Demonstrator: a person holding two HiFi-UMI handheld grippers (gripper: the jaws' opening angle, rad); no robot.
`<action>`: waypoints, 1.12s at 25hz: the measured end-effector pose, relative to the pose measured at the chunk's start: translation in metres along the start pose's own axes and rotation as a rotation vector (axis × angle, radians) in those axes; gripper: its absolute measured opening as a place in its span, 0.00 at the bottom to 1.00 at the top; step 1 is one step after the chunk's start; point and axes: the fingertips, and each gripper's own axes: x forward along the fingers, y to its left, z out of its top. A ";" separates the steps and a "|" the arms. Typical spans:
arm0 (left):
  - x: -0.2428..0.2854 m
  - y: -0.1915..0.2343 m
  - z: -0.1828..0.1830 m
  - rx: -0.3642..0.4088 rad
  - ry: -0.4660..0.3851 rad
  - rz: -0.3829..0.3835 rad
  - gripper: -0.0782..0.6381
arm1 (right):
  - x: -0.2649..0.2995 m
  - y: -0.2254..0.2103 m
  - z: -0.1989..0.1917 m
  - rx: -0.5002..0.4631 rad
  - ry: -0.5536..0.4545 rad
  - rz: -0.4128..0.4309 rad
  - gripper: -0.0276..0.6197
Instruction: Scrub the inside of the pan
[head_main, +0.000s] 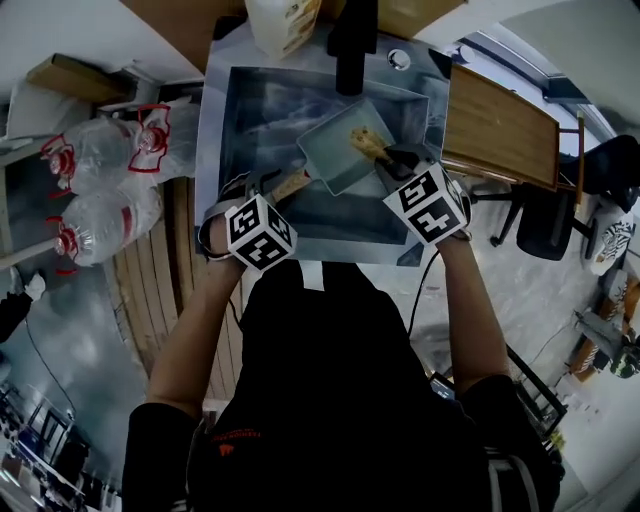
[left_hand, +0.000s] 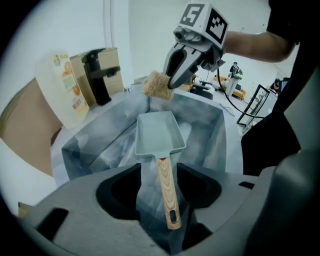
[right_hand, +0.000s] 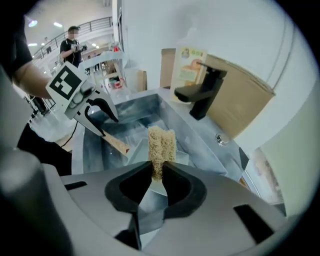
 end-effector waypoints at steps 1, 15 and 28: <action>-0.011 0.000 0.007 0.007 -0.030 0.015 0.41 | -0.011 0.002 0.004 0.028 -0.044 -0.002 0.15; -0.147 -0.017 0.096 0.019 -0.451 0.139 0.37 | -0.148 0.028 0.038 0.270 -0.539 -0.032 0.15; -0.233 -0.022 0.160 0.000 -0.774 0.122 0.18 | -0.216 0.047 0.065 0.319 -0.780 -0.037 0.15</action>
